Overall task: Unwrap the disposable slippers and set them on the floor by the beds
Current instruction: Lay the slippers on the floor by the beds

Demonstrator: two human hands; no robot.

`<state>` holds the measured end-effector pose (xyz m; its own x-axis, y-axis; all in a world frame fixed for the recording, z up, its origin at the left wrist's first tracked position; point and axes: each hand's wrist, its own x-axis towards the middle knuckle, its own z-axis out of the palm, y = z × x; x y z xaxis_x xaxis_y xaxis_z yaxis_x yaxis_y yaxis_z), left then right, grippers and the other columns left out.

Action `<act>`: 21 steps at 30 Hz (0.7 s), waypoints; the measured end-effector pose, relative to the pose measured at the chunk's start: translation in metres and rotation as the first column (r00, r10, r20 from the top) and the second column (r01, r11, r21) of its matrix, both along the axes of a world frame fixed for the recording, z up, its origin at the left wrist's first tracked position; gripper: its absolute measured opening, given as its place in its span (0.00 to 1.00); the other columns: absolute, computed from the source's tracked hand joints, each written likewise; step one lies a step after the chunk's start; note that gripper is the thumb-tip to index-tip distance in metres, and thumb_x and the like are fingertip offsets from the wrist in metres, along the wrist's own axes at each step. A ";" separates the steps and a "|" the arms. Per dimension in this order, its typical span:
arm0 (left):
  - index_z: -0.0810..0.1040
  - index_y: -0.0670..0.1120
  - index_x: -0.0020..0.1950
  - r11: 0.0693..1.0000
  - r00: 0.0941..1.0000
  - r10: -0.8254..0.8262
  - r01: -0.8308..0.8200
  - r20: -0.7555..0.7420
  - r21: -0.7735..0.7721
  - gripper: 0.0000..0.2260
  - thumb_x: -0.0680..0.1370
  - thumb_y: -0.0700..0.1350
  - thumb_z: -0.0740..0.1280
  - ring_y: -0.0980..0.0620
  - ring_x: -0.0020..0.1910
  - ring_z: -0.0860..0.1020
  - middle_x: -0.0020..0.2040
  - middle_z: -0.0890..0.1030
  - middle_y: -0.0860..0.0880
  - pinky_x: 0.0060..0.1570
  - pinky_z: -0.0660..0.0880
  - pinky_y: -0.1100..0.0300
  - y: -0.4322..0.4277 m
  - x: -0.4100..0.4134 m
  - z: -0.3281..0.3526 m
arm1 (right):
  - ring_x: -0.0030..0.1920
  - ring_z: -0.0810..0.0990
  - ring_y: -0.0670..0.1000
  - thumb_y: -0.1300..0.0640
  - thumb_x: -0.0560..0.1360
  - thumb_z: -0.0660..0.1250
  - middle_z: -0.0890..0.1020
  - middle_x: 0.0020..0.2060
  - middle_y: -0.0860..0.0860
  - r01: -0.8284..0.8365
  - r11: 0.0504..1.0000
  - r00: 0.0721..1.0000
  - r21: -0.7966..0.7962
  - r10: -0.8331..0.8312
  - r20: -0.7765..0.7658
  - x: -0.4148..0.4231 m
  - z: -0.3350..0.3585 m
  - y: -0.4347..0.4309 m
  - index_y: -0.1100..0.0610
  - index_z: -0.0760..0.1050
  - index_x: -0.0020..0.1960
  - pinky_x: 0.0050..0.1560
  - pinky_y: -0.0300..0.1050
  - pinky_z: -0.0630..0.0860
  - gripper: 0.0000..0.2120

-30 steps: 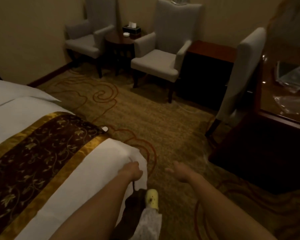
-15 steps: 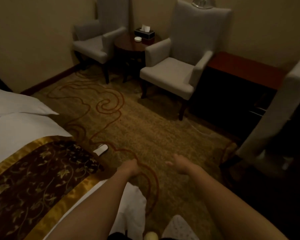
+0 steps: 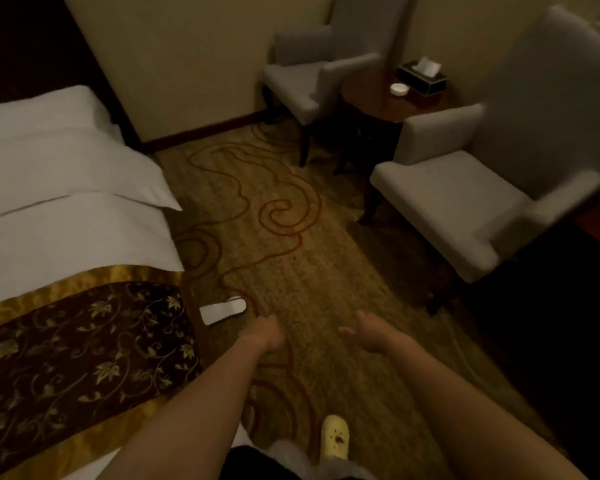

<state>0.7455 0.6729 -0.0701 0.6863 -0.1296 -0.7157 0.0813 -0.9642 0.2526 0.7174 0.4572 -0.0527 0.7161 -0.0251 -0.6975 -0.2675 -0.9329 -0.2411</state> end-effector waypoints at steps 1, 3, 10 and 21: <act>0.69 0.42 0.69 0.999 0.999 0.041 -0.041 0.002 -0.018 0.21 0.79 0.51 0.58 0.41 0.66 0.71 0.69 0.72 0.41 0.67 0.69 0.50 -0.001 0.010 0.001 | 0.70 0.66 0.59 0.43 0.78 0.55 0.64 0.72 0.60 -0.037 0.999 0.999 -0.011 0.037 -0.010 0.019 0.000 -0.003 0.60 0.57 0.73 0.68 0.52 0.67 0.30; 0.66 0.45 0.72 0.993 0.994 0.110 -0.110 -0.012 -0.042 0.23 0.79 0.53 0.57 0.41 0.68 0.70 0.71 0.69 0.41 0.68 0.68 0.50 -0.001 0.026 0.003 | 0.70 0.66 0.60 0.43 0.78 0.55 0.64 0.71 0.61 -0.116 0.993 0.993 -0.027 0.116 -0.024 0.053 -0.001 -0.004 0.61 0.57 0.73 0.68 0.51 0.67 0.30; 0.63 0.45 0.73 0.920 0.916 0.392 -0.388 -0.079 0.060 0.25 0.79 0.54 0.57 0.40 0.72 0.64 0.73 0.64 0.40 0.71 0.64 0.47 0.025 0.079 -0.019 | 0.70 0.65 0.60 0.43 0.78 0.56 0.64 0.72 0.61 -0.371 0.929 0.927 -0.005 0.370 -0.057 0.176 -0.025 0.026 0.62 0.56 0.73 0.69 0.51 0.65 0.31; 0.65 0.43 0.72 0.679 0.660 0.729 -0.730 -0.182 0.074 0.24 0.79 0.52 0.56 0.41 0.69 0.67 0.72 0.65 0.40 0.68 0.67 0.48 0.061 0.197 -0.061 | 0.71 0.64 0.60 0.44 0.77 0.58 0.65 0.71 0.60 -0.779 0.626 0.626 -0.043 0.773 -0.101 0.364 -0.060 0.107 0.60 0.58 0.73 0.71 0.51 0.61 0.31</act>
